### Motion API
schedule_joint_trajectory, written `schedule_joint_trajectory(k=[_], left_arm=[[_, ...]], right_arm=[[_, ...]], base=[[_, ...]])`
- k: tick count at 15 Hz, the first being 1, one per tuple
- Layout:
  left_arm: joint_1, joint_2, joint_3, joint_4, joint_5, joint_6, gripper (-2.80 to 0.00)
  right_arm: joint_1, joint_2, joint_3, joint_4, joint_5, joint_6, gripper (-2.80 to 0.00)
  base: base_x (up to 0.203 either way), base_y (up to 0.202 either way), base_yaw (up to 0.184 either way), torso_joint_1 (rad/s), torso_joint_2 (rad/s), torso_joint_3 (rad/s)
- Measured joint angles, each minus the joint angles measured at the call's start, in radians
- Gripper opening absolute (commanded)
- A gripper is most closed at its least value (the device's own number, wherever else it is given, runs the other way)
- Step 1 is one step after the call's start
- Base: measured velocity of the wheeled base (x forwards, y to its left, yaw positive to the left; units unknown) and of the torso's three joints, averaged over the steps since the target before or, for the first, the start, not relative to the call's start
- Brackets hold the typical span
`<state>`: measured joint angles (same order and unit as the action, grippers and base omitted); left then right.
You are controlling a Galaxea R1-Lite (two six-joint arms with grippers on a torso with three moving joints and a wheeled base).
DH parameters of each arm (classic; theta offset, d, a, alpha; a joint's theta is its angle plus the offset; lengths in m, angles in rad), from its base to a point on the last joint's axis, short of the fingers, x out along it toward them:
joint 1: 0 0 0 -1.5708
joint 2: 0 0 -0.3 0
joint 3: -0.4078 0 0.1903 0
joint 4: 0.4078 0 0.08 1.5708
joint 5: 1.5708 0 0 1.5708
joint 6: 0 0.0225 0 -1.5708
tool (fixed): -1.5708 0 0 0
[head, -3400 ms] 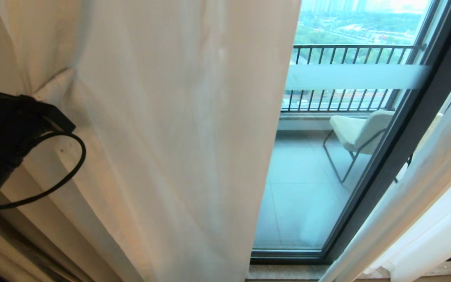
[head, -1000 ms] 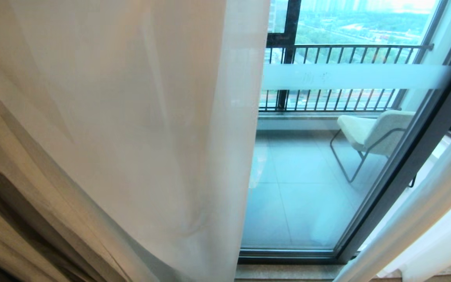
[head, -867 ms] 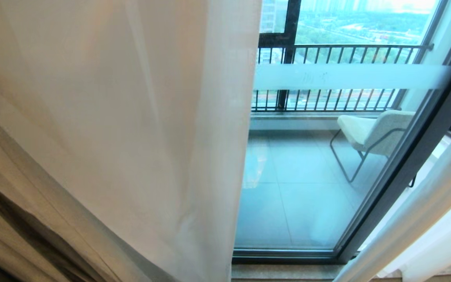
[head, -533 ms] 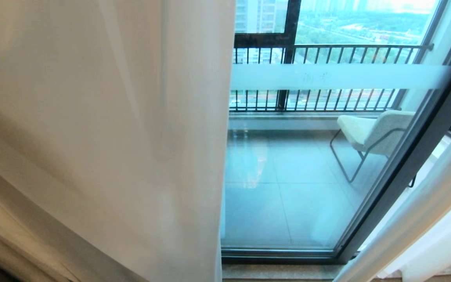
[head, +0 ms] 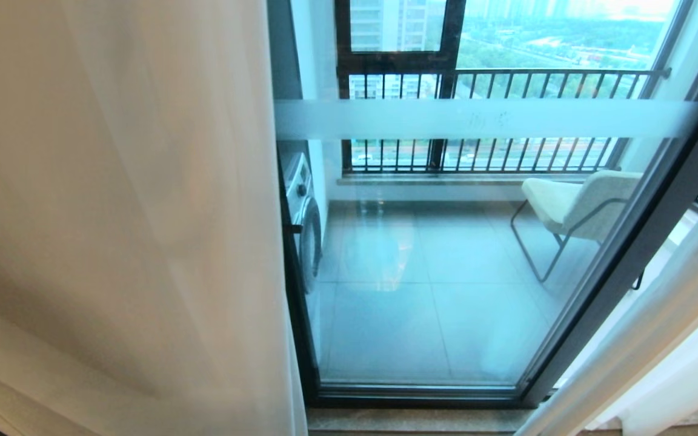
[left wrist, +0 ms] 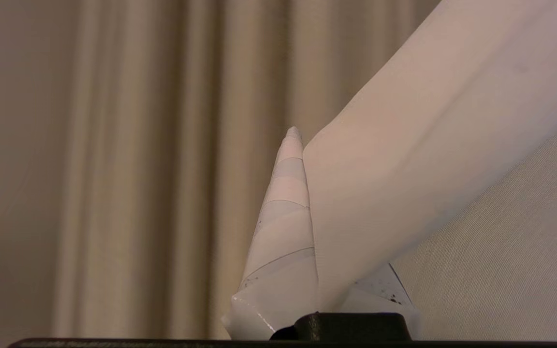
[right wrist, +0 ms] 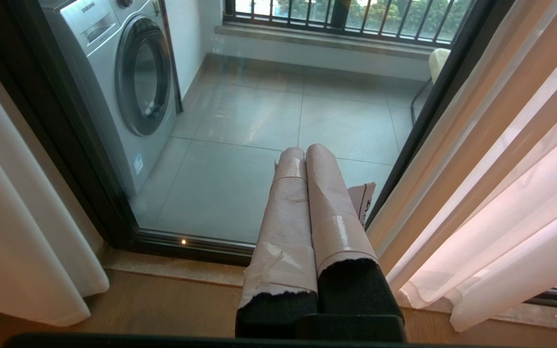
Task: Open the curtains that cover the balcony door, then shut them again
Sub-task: Pull the inner curtains open on both sides
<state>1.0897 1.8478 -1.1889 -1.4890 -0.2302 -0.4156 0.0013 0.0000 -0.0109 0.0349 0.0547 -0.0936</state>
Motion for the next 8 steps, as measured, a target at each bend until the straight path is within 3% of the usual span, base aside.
schedule_joint_trajectory(k=[8], left_arm=[[0.187,0.243,-0.298,-0.033,-0.057,-0.048,-2.8]], right_arm=[[0.0,0.004,0.0,0.0,0.0,0.0,-2.8]], base=[[0.0,0.0,0.0,0.0,0.0,0.0]])
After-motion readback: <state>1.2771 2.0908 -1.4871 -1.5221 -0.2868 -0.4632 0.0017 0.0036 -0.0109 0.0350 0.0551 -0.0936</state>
